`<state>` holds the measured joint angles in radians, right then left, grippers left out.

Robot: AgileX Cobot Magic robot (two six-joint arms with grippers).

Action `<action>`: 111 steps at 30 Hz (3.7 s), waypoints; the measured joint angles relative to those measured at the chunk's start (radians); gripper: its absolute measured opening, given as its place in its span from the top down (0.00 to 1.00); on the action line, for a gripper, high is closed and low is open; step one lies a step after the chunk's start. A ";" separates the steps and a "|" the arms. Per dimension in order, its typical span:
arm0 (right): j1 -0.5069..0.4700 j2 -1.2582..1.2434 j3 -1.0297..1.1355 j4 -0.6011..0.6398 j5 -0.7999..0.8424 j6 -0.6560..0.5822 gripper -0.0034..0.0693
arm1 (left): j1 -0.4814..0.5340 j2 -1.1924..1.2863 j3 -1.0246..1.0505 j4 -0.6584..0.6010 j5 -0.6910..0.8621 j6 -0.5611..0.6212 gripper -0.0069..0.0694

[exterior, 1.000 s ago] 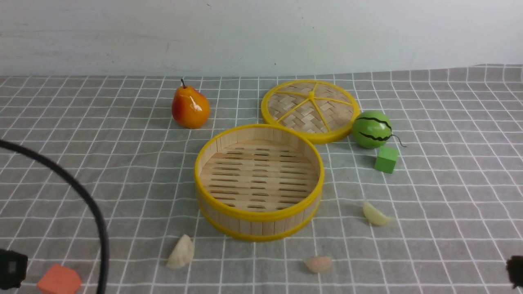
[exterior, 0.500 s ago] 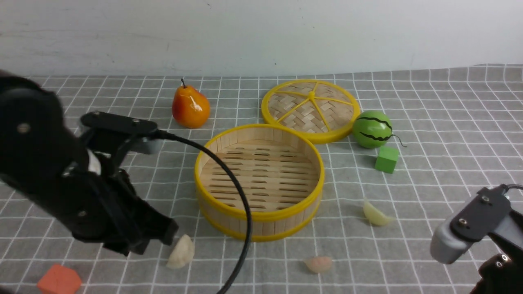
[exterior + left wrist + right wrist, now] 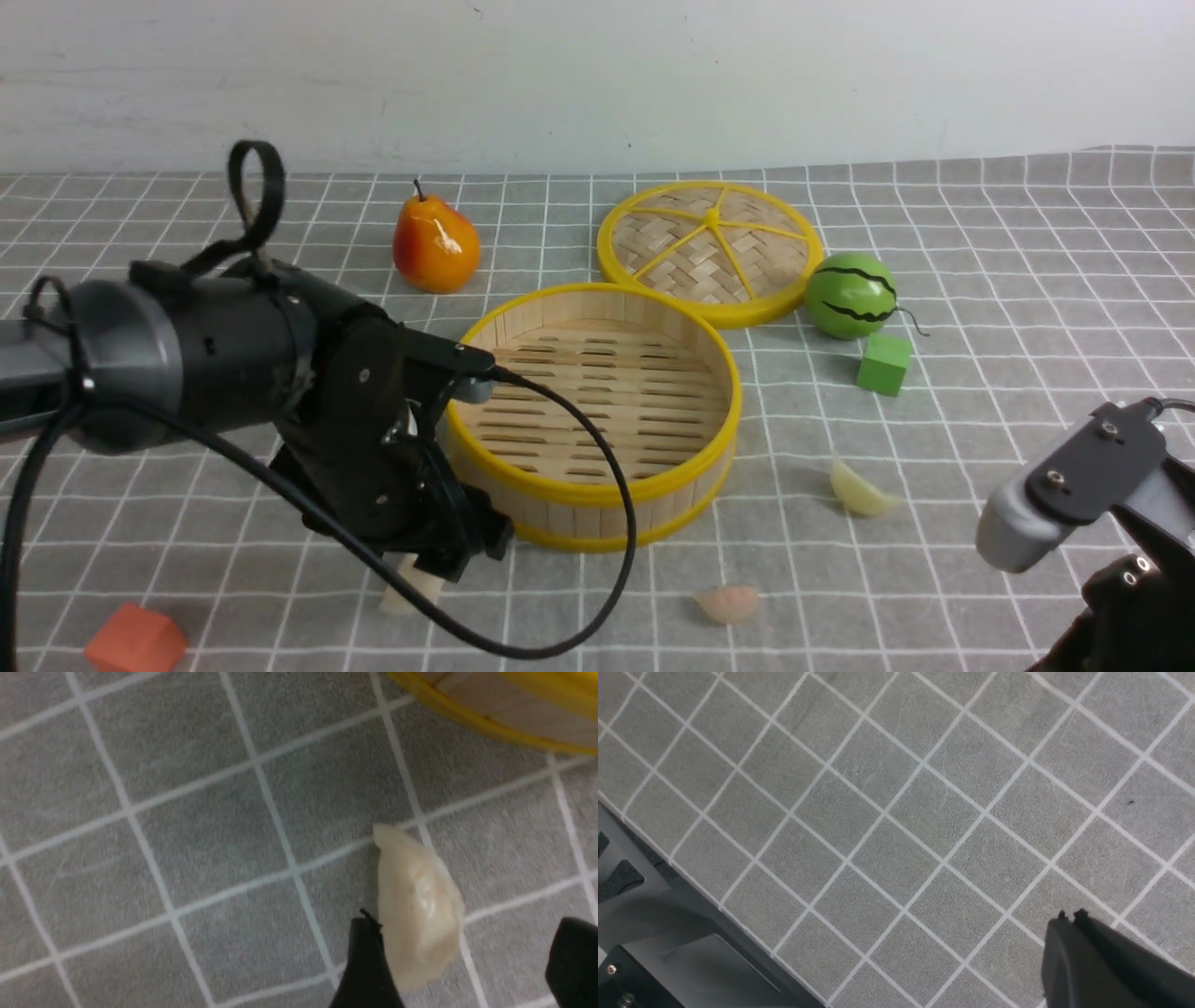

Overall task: Put the dumplings into the steamer on the table with the grey tablecloth.
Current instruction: 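Reach for and grasp a dumpling on the table with the left gripper, then place the dumpling into the bamboo steamer basket with the left gripper, then reach for and grasp a dumpling lying on the table beside the steamer, then place the dumpling in the bamboo steamer basket with the right gripper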

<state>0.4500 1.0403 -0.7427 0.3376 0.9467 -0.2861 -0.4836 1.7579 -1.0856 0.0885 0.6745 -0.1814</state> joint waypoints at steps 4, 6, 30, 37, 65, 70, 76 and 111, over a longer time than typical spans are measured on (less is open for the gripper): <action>0.000 0.001 0.000 0.001 0.000 0.000 0.96 | 0.000 0.040 0.000 0.003 -0.015 -0.016 0.34; 0.000 0.001 0.000 0.001 -0.001 0.005 0.96 | 0.000 0.059 0.000 0.004 -0.002 -0.039 0.46; 0.000 0.001 -0.001 0.030 -0.078 0.011 0.93 | -0.001 0.254 -0.748 -0.077 0.334 -0.082 0.60; 0.000 0.001 -0.001 0.028 -0.073 0.011 0.92 | -0.001 0.461 -0.894 -0.051 0.355 -0.128 0.60; 0.133 0.689 -0.427 -0.105 -0.170 -0.281 0.25 | -0.001 -0.111 -0.856 -0.077 0.568 -0.080 0.66; 0.132 0.787 -0.427 -0.128 -0.242 -0.285 0.23 | -0.001 -0.310 -0.568 -0.080 0.568 -0.079 0.87; 0.132 0.853 -0.427 -0.136 -0.331 -0.287 0.33 | -0.001 -0.523 -0.260 -0.115 0.569 -0.079 0.93; 0.132 1.228 -1.185 -0.287 -0.229 0.388 0.69 | -0.001 -0.756 -0.075 -0.133 0.569 -0.106 0.93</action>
<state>0.5816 2.2679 -1.9274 0.0504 0.7176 0.1015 -0.4842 1.0023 -1.1601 -0.0449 1.2434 -0.2874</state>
